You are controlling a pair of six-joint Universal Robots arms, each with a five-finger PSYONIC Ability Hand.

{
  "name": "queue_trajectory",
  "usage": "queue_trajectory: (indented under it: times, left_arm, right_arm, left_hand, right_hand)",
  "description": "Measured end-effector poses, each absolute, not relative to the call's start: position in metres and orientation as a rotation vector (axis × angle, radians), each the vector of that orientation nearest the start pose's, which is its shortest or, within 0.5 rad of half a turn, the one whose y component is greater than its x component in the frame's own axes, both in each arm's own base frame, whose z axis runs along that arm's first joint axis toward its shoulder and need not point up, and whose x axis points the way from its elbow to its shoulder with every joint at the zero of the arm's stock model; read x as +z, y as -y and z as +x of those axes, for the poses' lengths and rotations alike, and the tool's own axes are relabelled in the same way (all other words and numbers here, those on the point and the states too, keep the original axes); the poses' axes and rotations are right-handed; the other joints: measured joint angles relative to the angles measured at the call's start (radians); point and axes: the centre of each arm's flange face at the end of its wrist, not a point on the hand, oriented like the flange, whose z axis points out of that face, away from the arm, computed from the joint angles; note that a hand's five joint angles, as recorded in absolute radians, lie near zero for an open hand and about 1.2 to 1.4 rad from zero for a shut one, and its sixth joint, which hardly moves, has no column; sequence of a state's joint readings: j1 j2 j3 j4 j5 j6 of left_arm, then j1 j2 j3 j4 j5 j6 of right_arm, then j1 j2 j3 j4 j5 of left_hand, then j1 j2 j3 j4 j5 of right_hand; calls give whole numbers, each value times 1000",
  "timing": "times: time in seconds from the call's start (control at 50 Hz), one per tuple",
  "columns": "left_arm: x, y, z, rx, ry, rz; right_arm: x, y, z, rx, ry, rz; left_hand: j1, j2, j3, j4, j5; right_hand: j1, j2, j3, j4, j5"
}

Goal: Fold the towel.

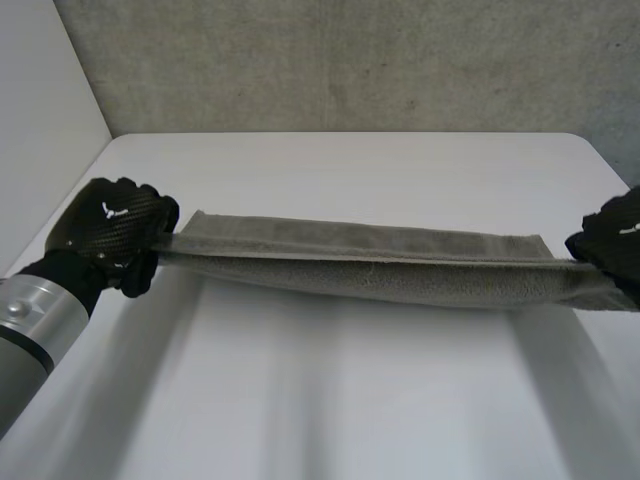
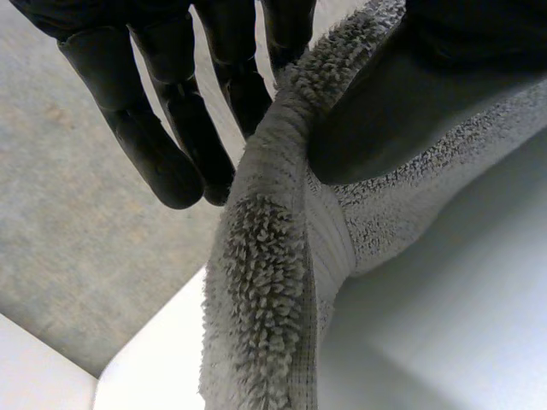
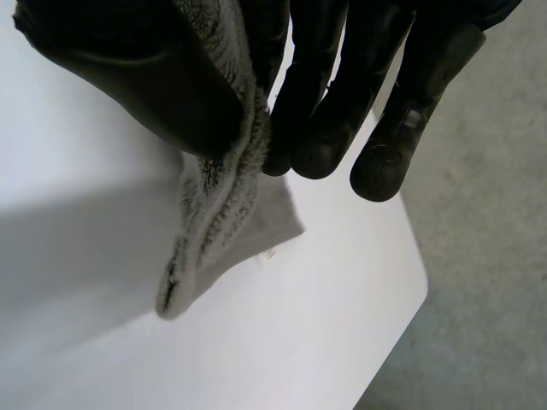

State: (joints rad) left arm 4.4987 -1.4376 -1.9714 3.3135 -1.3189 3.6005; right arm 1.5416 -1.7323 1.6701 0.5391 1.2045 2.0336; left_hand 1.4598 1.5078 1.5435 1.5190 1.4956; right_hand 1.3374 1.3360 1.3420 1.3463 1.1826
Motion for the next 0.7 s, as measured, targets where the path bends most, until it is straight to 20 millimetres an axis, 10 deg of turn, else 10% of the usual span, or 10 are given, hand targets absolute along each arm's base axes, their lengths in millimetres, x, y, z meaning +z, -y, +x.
queue_trajectory:
  times: [0.22,0.46,0.7]
  left_arm:
    - [227,231,-211,-2071,-2170,1052]
    - [169,286,-229,-1894,-2339,1103]
    - [140,343,-265,-1944,-2305,1145]
  right_arm:
    - [283,237,165,-1714,-2279,-1803]
    - [216,295,183,-1444,-2408,-1806]
    - [170,358,207,-1631,-2415,-1667]
  left_hand:
    - [1,0,0,0,8]
    - [1,8,2,6,8]
    - [1,13,4,6,8]
  right_hand:
    - [0,0,0,0,0]
    - [0,0,0,0,2]
    - [0,0,0,0,2]
